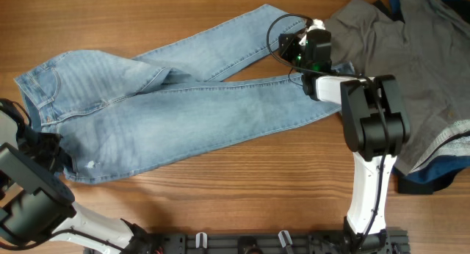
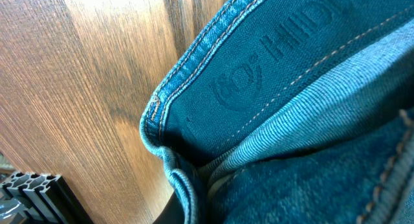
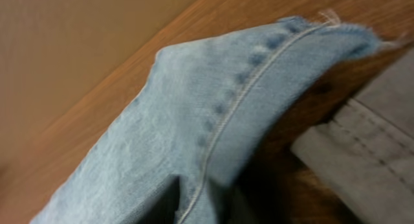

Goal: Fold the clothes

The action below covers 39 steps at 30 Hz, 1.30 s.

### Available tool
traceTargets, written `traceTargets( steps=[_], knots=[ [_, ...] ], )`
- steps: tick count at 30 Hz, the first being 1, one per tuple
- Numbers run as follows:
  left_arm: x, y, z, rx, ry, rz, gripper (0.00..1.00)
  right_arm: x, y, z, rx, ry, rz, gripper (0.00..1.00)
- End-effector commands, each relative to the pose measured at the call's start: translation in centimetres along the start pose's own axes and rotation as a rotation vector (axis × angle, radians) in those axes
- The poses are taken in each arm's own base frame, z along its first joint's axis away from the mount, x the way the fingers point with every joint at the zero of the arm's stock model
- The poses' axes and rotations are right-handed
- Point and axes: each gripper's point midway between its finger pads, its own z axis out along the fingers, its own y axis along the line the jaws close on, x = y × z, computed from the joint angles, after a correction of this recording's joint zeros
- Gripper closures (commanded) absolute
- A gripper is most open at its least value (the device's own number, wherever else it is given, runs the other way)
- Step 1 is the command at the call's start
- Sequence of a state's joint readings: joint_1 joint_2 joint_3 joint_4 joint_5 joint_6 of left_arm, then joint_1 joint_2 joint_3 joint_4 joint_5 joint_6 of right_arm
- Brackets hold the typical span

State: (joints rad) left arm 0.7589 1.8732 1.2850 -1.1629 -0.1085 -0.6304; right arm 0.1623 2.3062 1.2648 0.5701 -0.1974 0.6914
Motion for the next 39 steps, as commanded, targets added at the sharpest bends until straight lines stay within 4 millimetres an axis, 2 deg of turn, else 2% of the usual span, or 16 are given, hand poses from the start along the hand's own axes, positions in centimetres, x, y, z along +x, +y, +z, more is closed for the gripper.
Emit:
traceTargets(
  steps=[1, 4, 8, 10, 12, 14, 15, 16, 17, 20, 23, 26, 30, 33, 36, 39],
  knots=[
    [-1.1, 0.1, -1.3, 0.012, -0.062, -0.014, 0.95, 0.0, -0.6, 0.3, 0.011, -0.006, -0.003, 0.96],
    [-2.3, -0.8, -1.4, 0.051, -0.111, 0.005, 0.96, -4.2, -0.3, -2.6, 0.040, -0.014, -0.105, 0.96],
    [-4.0, -2.2, -1.7, 0.102, -0.182, 0.049, 0.96, -12.5, -2.1, -11.0, 0.250, -0.086, -0.154, 0.96],
    [-4.3, -3.0, -1.9, 0.141, -0.195, 0.065, 0.96, -13.9, -3.2, -14.5, 0.313, -0.058, -0.180, 0.96],
    [-3.6, -5.0, -2.2, 0.250, -0.152, 0.085, 0.96, -11.9, -5.1, -15.3, 0.373, 0.034, -0.149, 0.94],
    [-2.9, -8.2, -3.1, 0.384, -0.143, 0.177, 0.96, -8.3, -7.1, -15.7, 0.437, 0.171, -0.110, 0.87],
    [-2.8, -8.6, -3.3, 0.390, -0.153, 0.191, 0.96, -7.2, -7.5, -16.0, 0.457, 0.213, -0.097, 0.75],
    [-2.7, -8.8, -3.3, 0.392, -0.156, 0.197, 0.95, -5.8, -8.1, -16.7, 0.486, 0.272, -0.079, 0.54],
    [-2.7, -8.9, -3.3, 0.392, -0.156, 0.199, 0.95, -5.0, -8.4, -17.1, 0.502, 0.307, -0.069, 0.43],
    [-2.7, -8.5, -3.2, 0.385, -0.149, 0.191, 0.94, -2.3, -9.8, -19.1, 0.584, 0.424, -0.034, 0.24],
    [-3.9, -6.6, -2.8, 0.340, -0.158, 0.142, 0.95, -3.7, -10.8, -20.5, 0.666, 0.395, -0.047, 0.20],
    [-5.6, -4.0, -2.9, 0.285, -0.168, 0.068, 0.96, -4.2, -9.1, -22.2, 0.640, 0.405, -0.031, 0.20],
    [-7.5, -3.5, -4.4, 0.317, -0.207, 0.026, 0.96, 2.3, -7.7, -26.0, 0.615, 0.704, 0.106, 0.19],
    [-8.6, -4.3, -6.5, 0.362, -0.247, 0.027, 0.96, 4.1, -7.9, -27.3, 0.633, 0.779, 0.129, 0.18],
    [-8.0, -5.1, -6.8, 0.389, -0.229, 0.047, 0.94, 5.2, -7.8, -27.1, 0.600, 0.804, 0.132, 0.20],
    [-7.3, -5.2, -6.6, 0.377, -0.211, 0.059, 0.93, 7.2, -7.5, -26.3, 0.556, 0.818, 0.169, 0.35]
  ],
)
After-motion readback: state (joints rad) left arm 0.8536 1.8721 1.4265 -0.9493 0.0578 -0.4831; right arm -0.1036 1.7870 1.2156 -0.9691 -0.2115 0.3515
